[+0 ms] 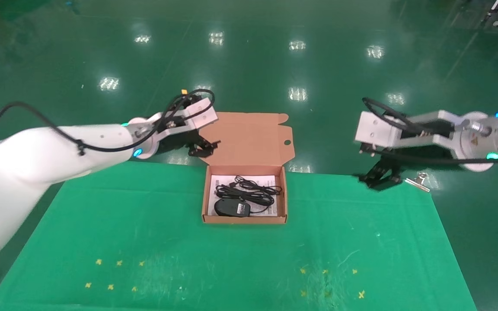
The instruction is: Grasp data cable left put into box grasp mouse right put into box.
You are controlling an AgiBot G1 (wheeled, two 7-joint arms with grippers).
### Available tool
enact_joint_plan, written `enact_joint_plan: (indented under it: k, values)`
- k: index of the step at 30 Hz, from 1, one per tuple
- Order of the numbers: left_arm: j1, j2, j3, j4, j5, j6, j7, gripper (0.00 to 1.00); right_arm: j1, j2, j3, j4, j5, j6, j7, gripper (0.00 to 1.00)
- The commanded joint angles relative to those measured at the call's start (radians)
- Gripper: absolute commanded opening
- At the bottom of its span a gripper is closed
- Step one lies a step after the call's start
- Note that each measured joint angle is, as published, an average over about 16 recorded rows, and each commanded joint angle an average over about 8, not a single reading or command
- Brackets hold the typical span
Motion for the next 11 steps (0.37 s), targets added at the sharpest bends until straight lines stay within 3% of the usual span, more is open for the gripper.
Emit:
enact_joint_plan:
  k: [1, 11]
  values:
    - [0.021, -0.026, -0.024, -0.026, -0.041, 0.038, -0.001, 1.0, -0.031, 0.005, 0.036, -0.002, 0.045, -0.02, -0.022, 1.0]
    - [0.109, -0.137, -0.126, -0.134, -0.21, 0.2, -0.004, 1.0, -0.16, 0.026, 0.187, -0.013, 0.233, -0.106, -0.113, 1.0]
